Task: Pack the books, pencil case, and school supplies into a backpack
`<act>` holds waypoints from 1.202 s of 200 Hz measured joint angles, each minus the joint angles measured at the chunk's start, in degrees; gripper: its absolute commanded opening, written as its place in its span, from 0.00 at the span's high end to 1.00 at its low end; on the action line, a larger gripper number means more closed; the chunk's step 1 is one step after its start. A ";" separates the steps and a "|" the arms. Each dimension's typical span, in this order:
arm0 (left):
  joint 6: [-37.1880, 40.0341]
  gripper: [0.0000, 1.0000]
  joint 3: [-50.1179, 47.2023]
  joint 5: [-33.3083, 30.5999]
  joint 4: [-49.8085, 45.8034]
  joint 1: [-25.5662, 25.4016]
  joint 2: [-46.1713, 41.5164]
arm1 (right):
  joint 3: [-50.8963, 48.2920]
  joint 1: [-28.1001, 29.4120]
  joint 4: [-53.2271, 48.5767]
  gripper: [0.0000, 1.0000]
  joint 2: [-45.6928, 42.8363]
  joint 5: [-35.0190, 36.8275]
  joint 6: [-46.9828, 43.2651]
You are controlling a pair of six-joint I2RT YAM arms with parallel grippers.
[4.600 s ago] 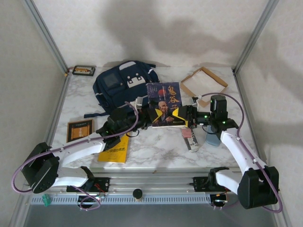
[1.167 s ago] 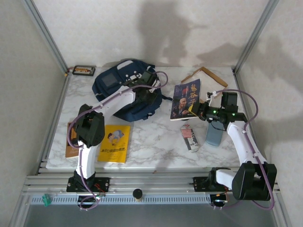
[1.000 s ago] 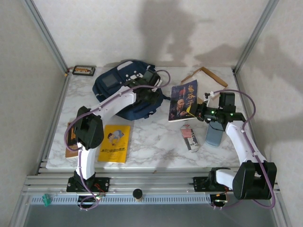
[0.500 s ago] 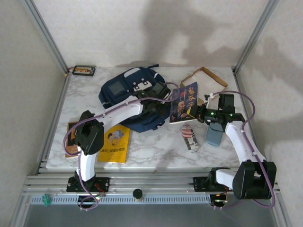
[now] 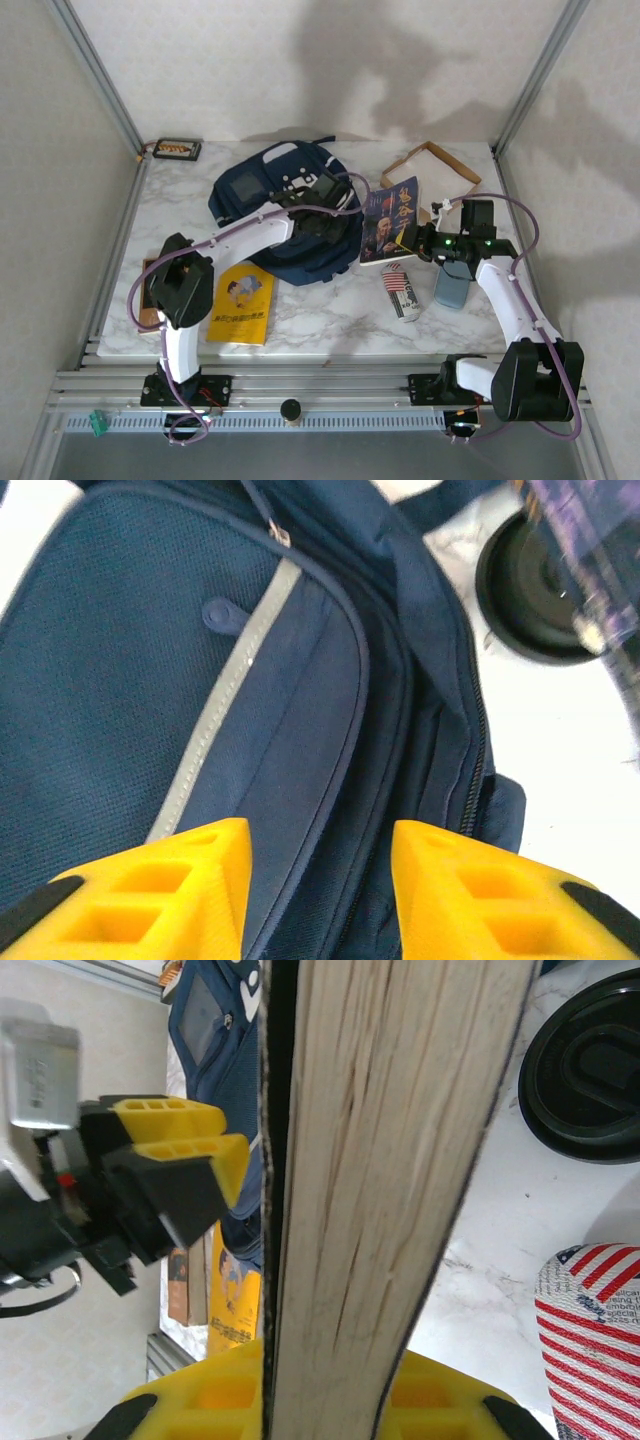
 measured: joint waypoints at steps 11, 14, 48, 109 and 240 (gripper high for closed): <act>1.90 0.46 -0.74 -0.94 0.20 -0.07 0.59 | 0.00 0.00 -0.22 1.00 0.00 0.00 -0.02; 1.86 0.44 -0.79 -1.18 0.24 -0.09 0.74 | 0.00 0.00 -0.28 1.00 0.00 0.00 -0.02; 6.58 0.29 -0.79 -3.17 0.83 -0.15 3.37 | 0.00 0.00 -0.59 1.00 0.00 0.02 -0.02; 11.17 0.11 -0.33 -5.44 1.95 0.00 8.57 | 0.00 0.00 -0.61 1.00 0.00 0.04 -0.26; 13.20 0.83 6.56 -6.62 5.33 3.26 14.69 | 0.00 0.00 -0.61 1.00 0.00 0.04 -0.42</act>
